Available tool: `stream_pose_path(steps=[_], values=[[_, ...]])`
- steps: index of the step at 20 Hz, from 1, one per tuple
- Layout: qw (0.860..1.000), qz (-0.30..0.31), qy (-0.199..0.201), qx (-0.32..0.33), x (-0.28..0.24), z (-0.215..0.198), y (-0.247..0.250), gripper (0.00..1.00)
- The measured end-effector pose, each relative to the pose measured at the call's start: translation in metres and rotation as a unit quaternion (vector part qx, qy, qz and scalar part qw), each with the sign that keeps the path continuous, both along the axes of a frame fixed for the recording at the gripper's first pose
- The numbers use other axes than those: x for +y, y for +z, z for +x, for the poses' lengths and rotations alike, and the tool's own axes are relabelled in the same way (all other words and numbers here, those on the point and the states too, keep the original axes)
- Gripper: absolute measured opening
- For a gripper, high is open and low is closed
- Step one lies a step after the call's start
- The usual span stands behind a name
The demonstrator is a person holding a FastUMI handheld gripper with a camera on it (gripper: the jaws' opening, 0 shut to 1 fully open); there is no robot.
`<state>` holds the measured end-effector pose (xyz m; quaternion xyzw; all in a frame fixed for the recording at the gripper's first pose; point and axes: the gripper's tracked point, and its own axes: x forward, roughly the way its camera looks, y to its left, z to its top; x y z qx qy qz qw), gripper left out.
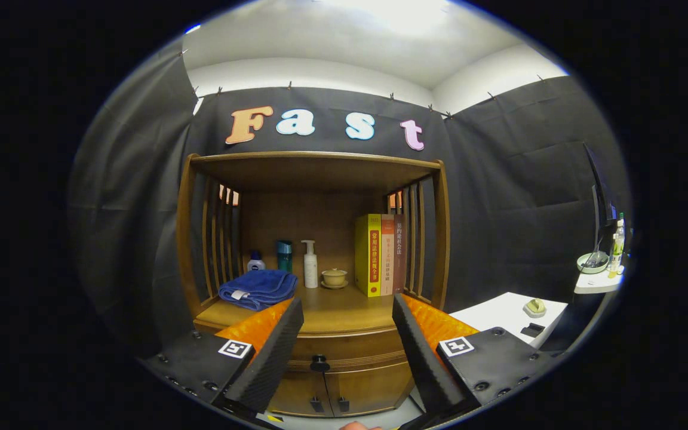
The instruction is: Pull open the drawer, take out the items inside it, and place them on the countertop above the cabinet.
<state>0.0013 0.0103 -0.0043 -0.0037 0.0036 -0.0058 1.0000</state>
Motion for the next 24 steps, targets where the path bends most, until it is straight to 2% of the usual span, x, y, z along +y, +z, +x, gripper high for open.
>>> stream_pose_path(steps=[18,20,24], values=[[1.000,0.011,0.003,0.008,0.009,0.010,-0.023,0.98],[1.000,0.012,0.006,0.003,0.012,0.016,-0.034,0.98],[1.000,0.001,0.010,0.029,0.022,0.032,-0.091,0.98]])
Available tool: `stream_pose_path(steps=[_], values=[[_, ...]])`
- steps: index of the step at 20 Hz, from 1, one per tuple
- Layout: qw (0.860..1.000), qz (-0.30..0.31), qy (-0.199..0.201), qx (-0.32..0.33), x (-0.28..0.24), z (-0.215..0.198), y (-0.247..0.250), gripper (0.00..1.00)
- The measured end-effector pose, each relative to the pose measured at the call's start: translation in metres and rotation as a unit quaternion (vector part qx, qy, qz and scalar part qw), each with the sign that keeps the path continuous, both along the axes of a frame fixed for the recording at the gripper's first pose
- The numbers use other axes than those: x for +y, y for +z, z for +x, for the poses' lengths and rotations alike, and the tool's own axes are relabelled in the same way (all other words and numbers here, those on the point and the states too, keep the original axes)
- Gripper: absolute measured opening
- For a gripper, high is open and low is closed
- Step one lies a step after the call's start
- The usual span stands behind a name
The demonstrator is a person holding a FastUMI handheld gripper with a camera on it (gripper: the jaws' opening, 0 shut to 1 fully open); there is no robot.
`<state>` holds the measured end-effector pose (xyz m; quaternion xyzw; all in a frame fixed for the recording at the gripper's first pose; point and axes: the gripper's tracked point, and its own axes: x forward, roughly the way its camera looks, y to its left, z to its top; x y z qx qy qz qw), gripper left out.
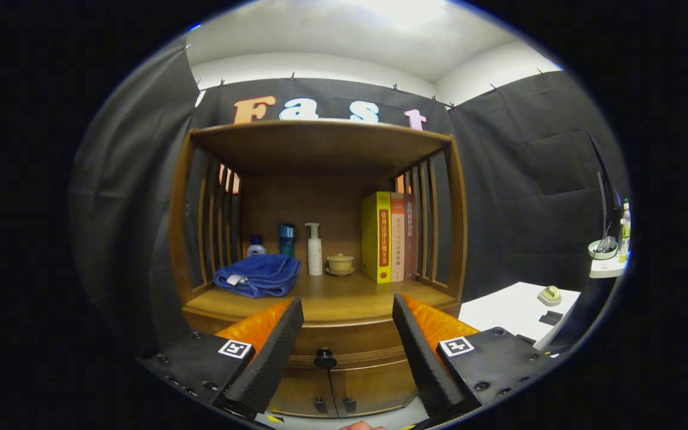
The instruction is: Pull open the drawer, take out the items inside it, and place them on the countertop above the cabinet.
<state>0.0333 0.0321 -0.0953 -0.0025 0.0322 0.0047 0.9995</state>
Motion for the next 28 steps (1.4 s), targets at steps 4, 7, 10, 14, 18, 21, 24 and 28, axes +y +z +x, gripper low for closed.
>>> stream_pose_path(steps=[4,7,10,14,18,21,24,28], values=[[0.999,0.000,0.025,0.028,0.022,0.014,-0.061,0.99],[0.998,-0.010,0.045,0.046,0.037,0.022,-0.103,0.99],[0.997,0.011,0.048,0.060,0.038,0.024,-0.135,0.98],[0.993,0.049,0.059,0.086,0.041,0.032,-0.158,0.97],[0.992,0.021,0.065,0.104,0.041,0.045,-0.181,0.96],[0.990,0.019,0.071,0.119,0.050,0.047,-0.194,0.89],[0.991,0.000,0.062,0.118,0.050,0.057,-0.198,0.82],[0.991,0.008,0.051,0.122,0.038,0.055,-0.201,0.68]])
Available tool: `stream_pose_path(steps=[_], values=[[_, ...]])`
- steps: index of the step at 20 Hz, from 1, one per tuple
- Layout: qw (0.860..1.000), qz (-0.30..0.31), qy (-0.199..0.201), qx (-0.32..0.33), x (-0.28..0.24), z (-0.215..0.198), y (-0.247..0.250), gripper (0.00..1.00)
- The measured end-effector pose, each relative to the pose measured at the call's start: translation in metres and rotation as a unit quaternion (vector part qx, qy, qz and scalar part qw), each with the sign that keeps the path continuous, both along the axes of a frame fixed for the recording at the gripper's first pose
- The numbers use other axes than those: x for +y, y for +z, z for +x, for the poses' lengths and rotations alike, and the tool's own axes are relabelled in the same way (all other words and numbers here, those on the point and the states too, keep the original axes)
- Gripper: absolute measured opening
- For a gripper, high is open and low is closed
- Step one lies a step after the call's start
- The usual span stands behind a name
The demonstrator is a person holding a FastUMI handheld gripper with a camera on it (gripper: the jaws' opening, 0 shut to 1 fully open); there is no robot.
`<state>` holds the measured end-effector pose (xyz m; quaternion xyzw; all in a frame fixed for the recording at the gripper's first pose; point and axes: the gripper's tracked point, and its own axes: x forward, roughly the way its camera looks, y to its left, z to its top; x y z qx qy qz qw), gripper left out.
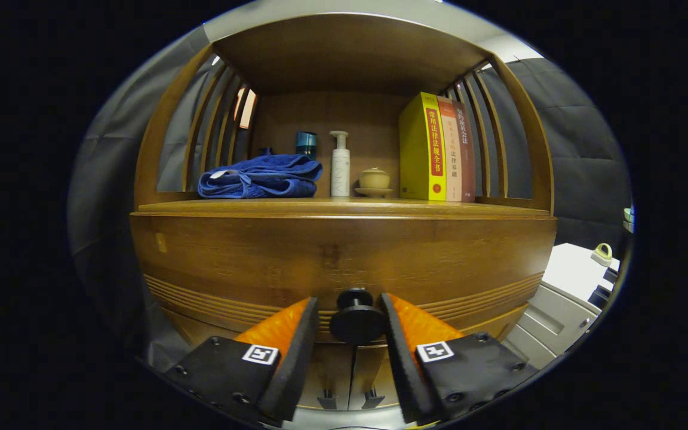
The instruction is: Pull open the drawer, take out the items inside it, and place them on the countertop above the cabinet.
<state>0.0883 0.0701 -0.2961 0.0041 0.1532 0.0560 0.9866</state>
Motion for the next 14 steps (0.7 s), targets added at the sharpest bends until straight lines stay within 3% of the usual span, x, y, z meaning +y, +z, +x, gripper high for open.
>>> stream_pose_path(steps=[2,9,14], values=[[1.000,0.008,0.004,-0.003,0.003,0.003,0.001,0.52],[1.000,-0.002,0.003,-0.007,0.001,0.007,0.005,0.40],[1.000,0.005,0.001,-0.003,-0.004,-0.014,0.013,0.40]])
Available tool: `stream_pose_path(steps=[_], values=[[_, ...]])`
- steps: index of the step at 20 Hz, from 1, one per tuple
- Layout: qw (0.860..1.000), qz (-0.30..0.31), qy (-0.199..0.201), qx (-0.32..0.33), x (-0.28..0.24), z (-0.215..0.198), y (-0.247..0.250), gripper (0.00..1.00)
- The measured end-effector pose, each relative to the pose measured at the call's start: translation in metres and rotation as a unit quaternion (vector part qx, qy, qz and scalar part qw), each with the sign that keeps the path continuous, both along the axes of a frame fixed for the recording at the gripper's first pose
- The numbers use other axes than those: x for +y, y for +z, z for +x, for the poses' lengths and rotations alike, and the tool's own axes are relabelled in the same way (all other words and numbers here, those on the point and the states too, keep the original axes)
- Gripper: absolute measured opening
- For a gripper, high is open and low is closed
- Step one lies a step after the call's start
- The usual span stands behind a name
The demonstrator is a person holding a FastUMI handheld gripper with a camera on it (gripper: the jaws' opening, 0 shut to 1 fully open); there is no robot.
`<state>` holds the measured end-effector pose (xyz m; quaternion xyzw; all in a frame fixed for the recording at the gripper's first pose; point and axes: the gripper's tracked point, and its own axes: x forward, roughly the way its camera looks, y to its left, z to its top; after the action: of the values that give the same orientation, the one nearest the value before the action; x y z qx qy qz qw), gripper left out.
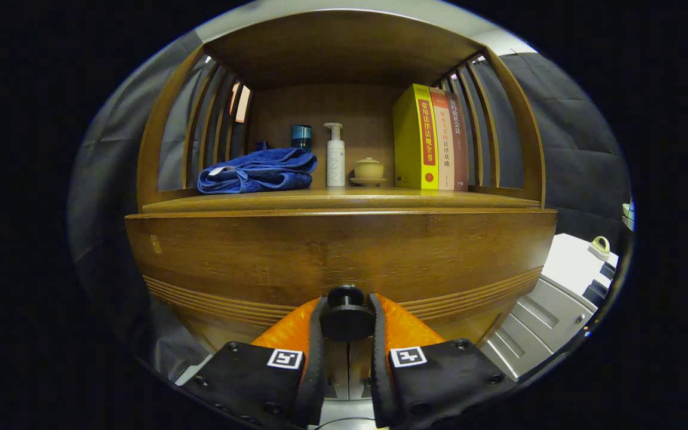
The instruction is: Pull open the drawer, take out the items inside it, and place them on the countertop above the cabinet.
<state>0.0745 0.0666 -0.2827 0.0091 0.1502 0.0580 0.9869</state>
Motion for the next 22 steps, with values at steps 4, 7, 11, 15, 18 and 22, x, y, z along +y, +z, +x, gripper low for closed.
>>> stream_pose_path(steps=[4,7,11,15,18,22], values=[[1.000,0.000,-0.002,0.009,-0.003,-0.020,0.005,0.40],[1.000,-0.003,-0.002,0.017,-0.005,-0.034,0.007,0.40],[1.000,-0.001,0.005,0.023,-0.008,-0.054,0.012,0.40],[1.000,-0.004,0.008,0.030,-0.011,-0.076,0.017,0.40],[0.999,-0.008,0.013,0.032,-0.012,-0.088,0.019,0.40],[0.999,-0.011,0.015,0.029,-0.013,-0.091,0.020,0.40]])
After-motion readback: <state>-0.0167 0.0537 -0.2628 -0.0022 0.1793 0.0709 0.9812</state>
